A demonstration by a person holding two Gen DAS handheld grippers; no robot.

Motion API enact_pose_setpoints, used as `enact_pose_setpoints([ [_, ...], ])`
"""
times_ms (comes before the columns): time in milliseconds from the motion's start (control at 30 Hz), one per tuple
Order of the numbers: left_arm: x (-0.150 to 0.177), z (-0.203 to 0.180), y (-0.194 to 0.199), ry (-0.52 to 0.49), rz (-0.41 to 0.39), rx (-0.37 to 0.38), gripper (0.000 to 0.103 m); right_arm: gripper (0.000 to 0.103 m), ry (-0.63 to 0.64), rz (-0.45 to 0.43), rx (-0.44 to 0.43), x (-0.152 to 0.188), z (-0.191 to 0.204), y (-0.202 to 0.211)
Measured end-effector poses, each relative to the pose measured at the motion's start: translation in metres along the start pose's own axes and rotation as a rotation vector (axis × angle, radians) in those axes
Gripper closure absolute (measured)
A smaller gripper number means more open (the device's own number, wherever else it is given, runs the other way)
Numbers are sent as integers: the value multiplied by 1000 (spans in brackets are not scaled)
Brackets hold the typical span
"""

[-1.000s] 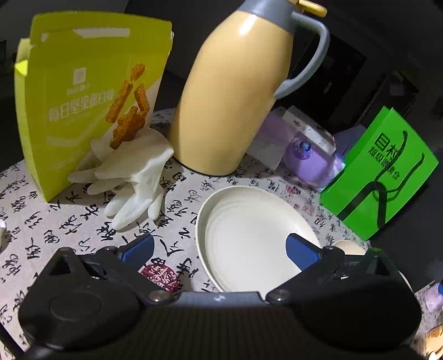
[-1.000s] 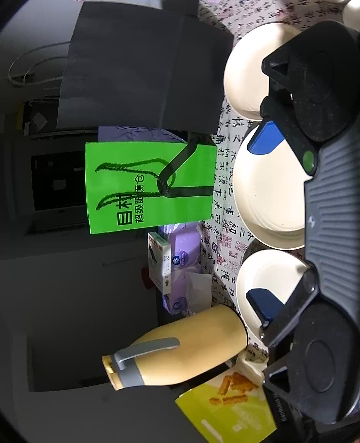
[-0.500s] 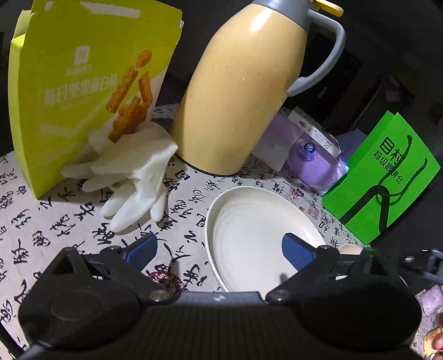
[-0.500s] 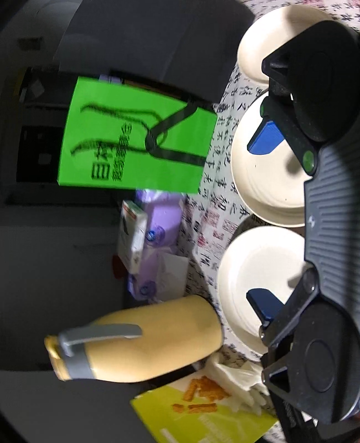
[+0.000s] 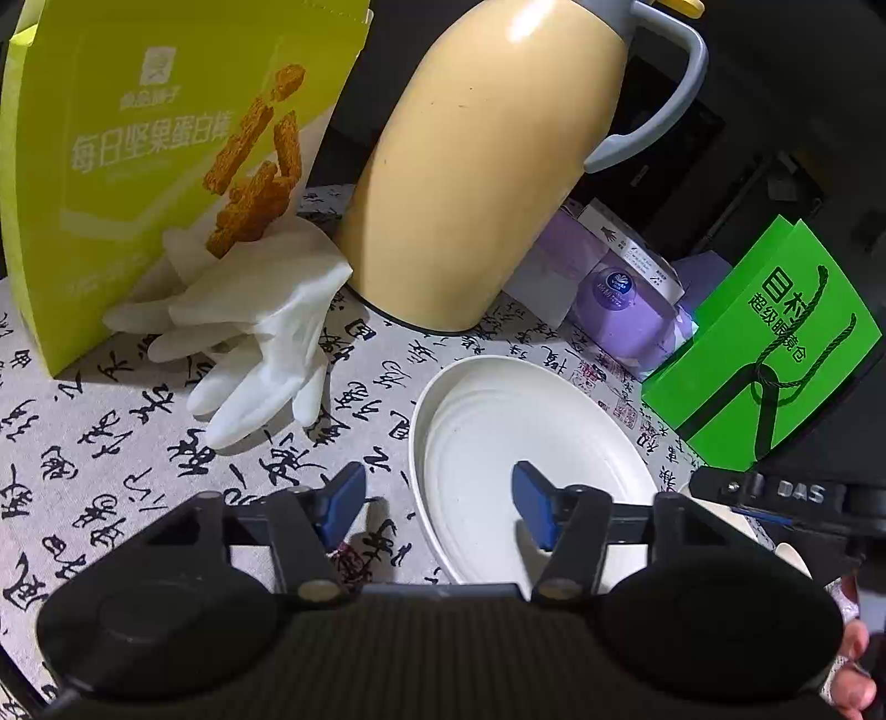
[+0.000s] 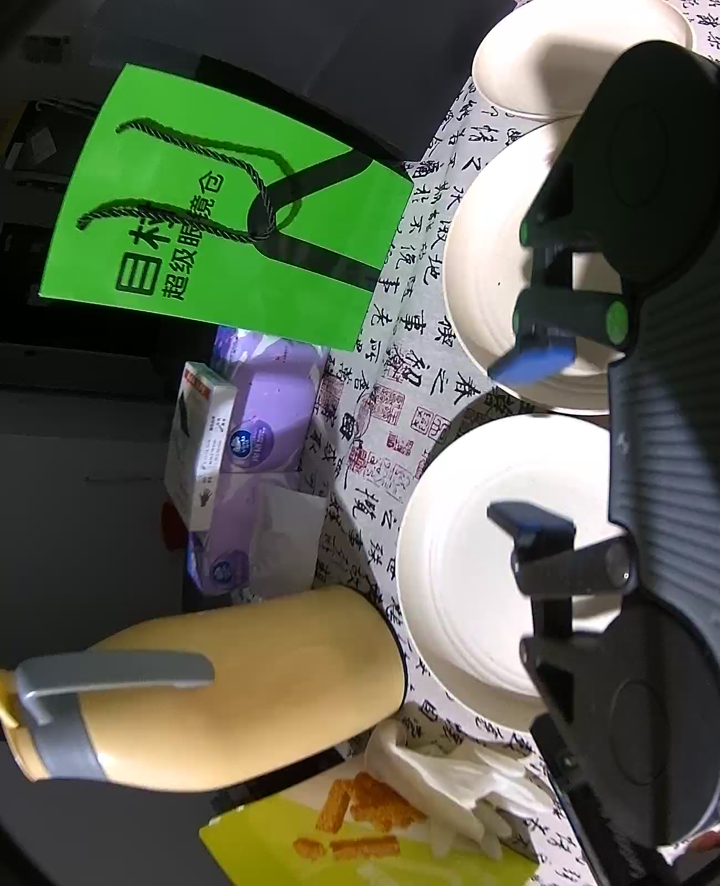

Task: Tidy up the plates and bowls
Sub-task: 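Close the left gripper on the rim of the cream plate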

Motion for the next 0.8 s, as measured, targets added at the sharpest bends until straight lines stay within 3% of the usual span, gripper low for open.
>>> enact_pose_setpoints([
  [100, 1, 1, -4, 2, 26, 3, 66, 83, 12, 27, 19, -3, 3, -13],
  [167, 2, 1, -8, 0, 41, 4, 69, 87, 11, 51, 33, -4, 4, -23],
  [800, 4, 6, -25, 3, 90, -5, 86, 92, 52, 112, 91, 1, 15, -72],
])
Point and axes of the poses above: each gripper's, at about its wrist camera, not at the fingertips, and y roughly against the way its jaws point, z to its left, x to its underside, the point moved 2 cm from there along -y, roughly the way its jaws point, and after that the axes turned 6 degrees about x, right-handed, at the moved point
